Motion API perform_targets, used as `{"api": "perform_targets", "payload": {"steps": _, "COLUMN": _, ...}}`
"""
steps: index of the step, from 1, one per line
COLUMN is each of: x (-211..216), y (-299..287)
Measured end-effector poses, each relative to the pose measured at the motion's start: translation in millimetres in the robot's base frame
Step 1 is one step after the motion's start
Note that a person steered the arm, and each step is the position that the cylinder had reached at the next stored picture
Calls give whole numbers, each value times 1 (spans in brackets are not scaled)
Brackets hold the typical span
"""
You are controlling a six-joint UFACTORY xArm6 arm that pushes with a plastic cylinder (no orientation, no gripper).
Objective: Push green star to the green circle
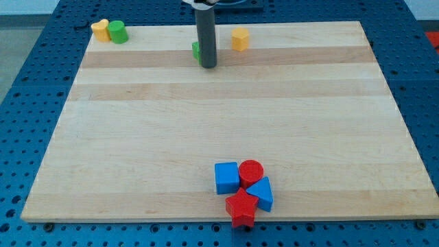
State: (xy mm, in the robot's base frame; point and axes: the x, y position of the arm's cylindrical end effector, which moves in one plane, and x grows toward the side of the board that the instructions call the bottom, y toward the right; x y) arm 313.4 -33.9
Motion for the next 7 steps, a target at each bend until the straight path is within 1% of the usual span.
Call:
{"api": "perform_targets", "payload": {"steps": 1, "x": -10, "y": 9}}
{"api": "perform_targets", "payload": {"steps": 2, "x": -21, "y": 1}}
{"api": "perform_targets", "payload": {"steps": 3, "x": -22, "y": -24}}
{"api": "perform_targets", "payload": {"steps": 4, "x": -25, "y": -33}}
{"api": "perform_targets", "payload": {"steps": 5, "x": -29, "y": -30}}
{"api": "perform_targets", "payload": {"steps": 6, "x": -33, "y": -13}}
{"api": "perform_targets", "payload": {"steps": 7, "x": -50, "y": -9}}
